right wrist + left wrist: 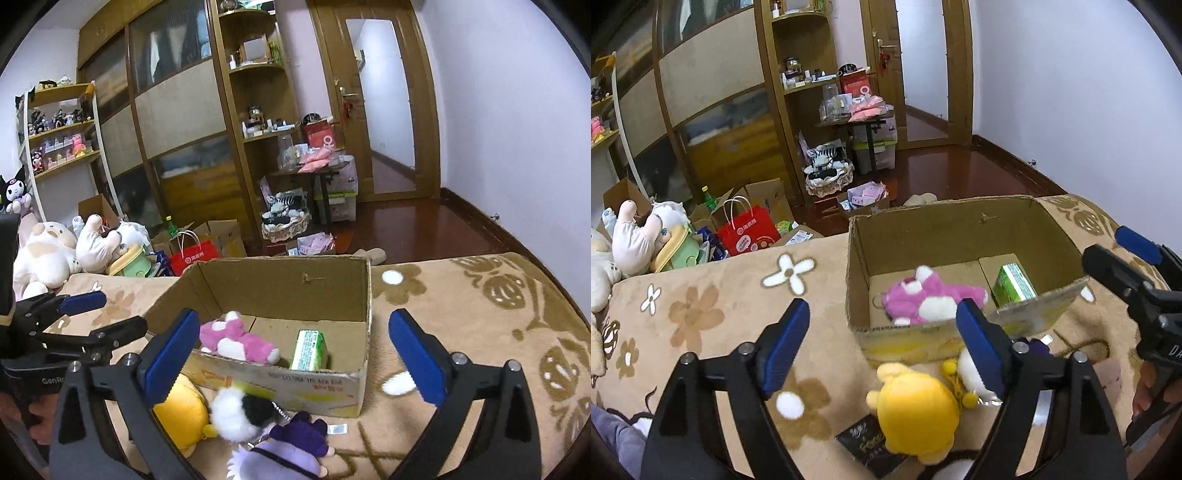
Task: Organize soft objects
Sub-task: 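Withdraw both tools from the box back toward the remaining toys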
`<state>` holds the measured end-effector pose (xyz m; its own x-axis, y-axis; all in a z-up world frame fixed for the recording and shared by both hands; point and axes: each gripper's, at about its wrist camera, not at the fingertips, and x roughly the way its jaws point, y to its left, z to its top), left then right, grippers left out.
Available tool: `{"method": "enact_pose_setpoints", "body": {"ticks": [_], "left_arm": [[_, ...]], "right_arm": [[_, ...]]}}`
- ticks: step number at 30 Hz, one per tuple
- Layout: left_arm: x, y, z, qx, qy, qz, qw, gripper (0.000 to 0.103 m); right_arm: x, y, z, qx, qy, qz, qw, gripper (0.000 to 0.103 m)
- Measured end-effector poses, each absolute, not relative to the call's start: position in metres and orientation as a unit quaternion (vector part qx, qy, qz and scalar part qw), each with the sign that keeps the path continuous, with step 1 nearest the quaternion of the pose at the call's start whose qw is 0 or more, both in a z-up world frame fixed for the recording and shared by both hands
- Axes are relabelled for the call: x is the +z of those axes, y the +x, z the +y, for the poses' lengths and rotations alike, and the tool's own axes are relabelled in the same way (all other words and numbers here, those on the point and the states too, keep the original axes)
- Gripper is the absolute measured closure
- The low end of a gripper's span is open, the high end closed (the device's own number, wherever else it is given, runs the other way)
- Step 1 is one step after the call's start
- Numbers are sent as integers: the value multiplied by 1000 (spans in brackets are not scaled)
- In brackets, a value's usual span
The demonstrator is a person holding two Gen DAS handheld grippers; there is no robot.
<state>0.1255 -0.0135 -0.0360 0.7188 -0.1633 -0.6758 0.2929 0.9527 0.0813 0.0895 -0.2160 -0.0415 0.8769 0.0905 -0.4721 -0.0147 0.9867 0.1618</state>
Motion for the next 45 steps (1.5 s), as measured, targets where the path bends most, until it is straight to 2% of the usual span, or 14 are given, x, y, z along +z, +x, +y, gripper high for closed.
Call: {"method": "enact_pose_setpoints", "body": {"ticks": [4,8,26,45], "left_arm": [[-30,110,-8,-120,90,357,922,11],[-26,95,-7,-114,102,360,920,10],[-28,64,4,-85,112,406,903,9],[-59,91,-8,-88,127,455,877,9]], "right_arm": [[-35,74,-216,23,75,246,966,0],[-29,61,-216,23,67,247,966,0],[-32,21,-222,24,112,281,953,0],[-63,50,-225,16,126,333,934,0]]}}
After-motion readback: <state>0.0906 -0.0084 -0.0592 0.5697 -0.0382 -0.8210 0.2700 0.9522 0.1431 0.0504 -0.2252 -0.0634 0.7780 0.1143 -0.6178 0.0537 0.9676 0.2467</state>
